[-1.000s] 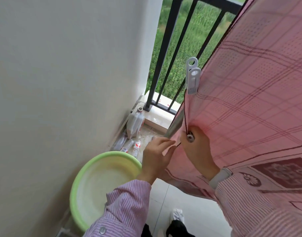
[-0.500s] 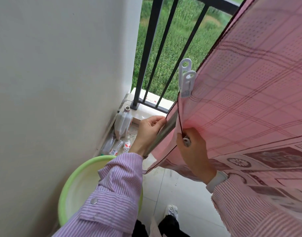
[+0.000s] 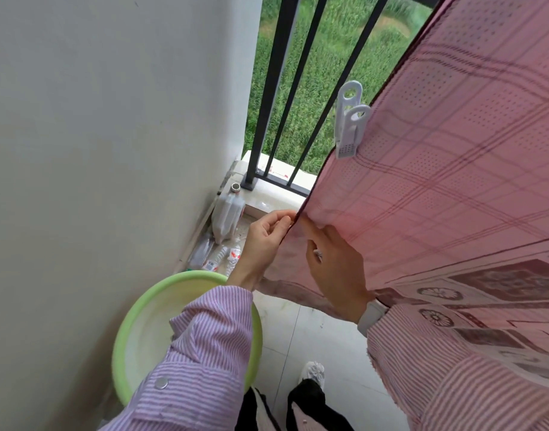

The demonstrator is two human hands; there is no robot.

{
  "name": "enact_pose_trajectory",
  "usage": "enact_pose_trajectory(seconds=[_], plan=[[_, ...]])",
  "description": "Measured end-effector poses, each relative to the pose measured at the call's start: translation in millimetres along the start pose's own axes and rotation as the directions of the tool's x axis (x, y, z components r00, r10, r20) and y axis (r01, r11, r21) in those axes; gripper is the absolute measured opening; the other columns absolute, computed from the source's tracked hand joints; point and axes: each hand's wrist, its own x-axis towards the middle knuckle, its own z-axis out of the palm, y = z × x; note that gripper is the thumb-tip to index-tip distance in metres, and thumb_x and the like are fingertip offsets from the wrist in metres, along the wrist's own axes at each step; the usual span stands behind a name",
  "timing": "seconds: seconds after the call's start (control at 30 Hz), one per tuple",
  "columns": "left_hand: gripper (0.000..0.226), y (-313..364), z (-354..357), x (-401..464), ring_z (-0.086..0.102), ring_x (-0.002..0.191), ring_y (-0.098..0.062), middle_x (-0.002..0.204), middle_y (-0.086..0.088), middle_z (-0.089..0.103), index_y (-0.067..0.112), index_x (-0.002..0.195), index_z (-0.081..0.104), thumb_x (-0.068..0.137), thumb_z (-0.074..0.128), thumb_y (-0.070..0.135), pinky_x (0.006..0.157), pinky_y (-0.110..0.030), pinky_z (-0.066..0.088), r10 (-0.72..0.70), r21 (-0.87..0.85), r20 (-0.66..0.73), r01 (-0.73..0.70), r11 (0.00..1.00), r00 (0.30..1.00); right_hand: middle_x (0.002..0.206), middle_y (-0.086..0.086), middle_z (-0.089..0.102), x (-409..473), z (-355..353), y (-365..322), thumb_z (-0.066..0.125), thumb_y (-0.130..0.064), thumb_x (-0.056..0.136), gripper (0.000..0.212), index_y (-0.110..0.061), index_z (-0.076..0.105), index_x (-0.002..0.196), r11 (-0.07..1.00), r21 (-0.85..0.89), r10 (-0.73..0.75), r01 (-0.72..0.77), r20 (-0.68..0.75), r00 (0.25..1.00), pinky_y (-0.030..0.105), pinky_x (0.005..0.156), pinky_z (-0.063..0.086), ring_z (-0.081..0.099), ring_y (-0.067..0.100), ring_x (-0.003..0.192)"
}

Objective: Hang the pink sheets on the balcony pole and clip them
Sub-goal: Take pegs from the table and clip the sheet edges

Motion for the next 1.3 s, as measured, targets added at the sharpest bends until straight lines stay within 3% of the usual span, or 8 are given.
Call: enact_pose_trajectory(seconds=[0.17,0.33,0.43,0.6,0.73,0.83,1.13,1.3], plan=[[0.029,-15,-3,-1,0.058,0.091,0.006,0.100,0.006,0.059,0.015,0.112,0.060,0.085,0.058,0.005,0.084,-0.014,0.048,0.035,0.121,0.042,-0.040,0.992,0.998,0.081,0.005,0.052,-6,-4,4,0.048,-0.017,0.090,0.051,-0.030,0.035,0.137,0.995,0.101,-0.022,0.008,0.145,0.989,0.030,0.055,0.044,0.050,0.017,0.066],[0.010,-29,-2,12,0.057,0.074,0.005,0.080,0.007,0.060,0.014,0.087,0.067,0.081,0.064,0.007,0.074,-0.015,0.047,0.070,0.203,-0.094,-0.049,0.978,0.993,0.082,0.006,0.054,2,-20,6,0.052,-0.030,0.090,0.038,-0.019,0.041,0.125,0.942,0.303,0.031,-0.146,0.352,0.935,0.033,0.065,0.045,0.056,0.020,0.066],[0.004,-35,-1,17,0.060,0.074,-0.013,0.079,-0.004,0.064,0.011,0.087,0.063,0.086,0.060,0.013,0.070,-0.031,0.049,0.077,0.261,-0.083,-0.053,0.964,0.994,0.078,0.015,0.054,5,-28,5,0.049,-0.036,0.089,0.035,-0.017,0.040,0.117,0.933,0.326,0.004,-0.155,0.421,0.907,0.043,0.062,0.050,0.059,0.029,0.063],[0.012,-35,0,14,0.048,0.064,-0.011,0.069,0.003,0.054,0.008,0.083,0.055,0.089,0.053,0.018,0.062,-0.032,0.040,0.154,0.330,-0.170,-0.091,0.939,0.973,0.092,0.018,0.046,10,-36,0,0.039,-0.018,0.095,0.030,-0.013,0.030,0.124,0.915,0.392,-0.119,-0.091,0.479,0.870,0.014,0.062,0.038,0.043,0.015,0.062],[0.010,-34,-10,14,0.048,0.065,-0.013,0.068,0.007,0.052,0.007,0.084,0.057,0.089,0.053,0.015,0.061,-0.027,0.040,0.190,0.365,-0.157,-0.122,0.923,0.969,0.084,0.006,0.049,15,-48,-6,0.034,-0.027,0.096,0.035,-0.018,0.027,0.129,0.918,0.387,-0.127,-0.083,0.487,0.864,0.027,0.063,0.045,0.052,0.018,0.068],[0.008,-36,-10,12,0.053,0.069,-0.016,0.073,0.000,0.057,0.006,0.085,0.059,0.087,0.055,0.012,0.065,-0.028,0.043,0.202,0.386,-0.157,-0.128,0.914,0.967,0.076,-0.016,0.045,23,-58,-12,0.040,-0.035,0.093,0.042,-0.020,0.030,0.131,0.939,0.344,-0.180,0.004,0.481,0.858,0.011,0.053,0.038,0.048,-0.002,0.057],[0.008,-35,-11,5,0.048,0.062,-0.009,0.071,0.000,0.057,0.003,0.083,0.061,0.085,0.053,0.003,0.055,-0.011,0.037,0.263,0.473,-0.167,-0.157,0.867,0.950,0.102,0.005,0.051,64,-68,-36,0.061,-0.015,0.081,0.031,-0.005,0.051,0.109,0.905,0.274,-0.408,0.325,0.344,0.846,0.012,0.075,0.040,0.045,0.006,0.085],[0.008,-35,-7,5,0.051,0.068,-0.014,0.075,-0.005,0.062,-0.001,0.087,0.064,0.083,0.057,0.002,0.058,-0.007,0.035,0.290,0.493,-0.205,-0.157,0.856,0.935,0.094,0.014,0.059,85,-72,-53,0.071,-0.013,0.076,0.027,0.002,0.062,0.096,0.797,-0.068,-0.539,0.600,0.368,0.757,0.038,0.070,0.053,0.056,0.027,0.083]])
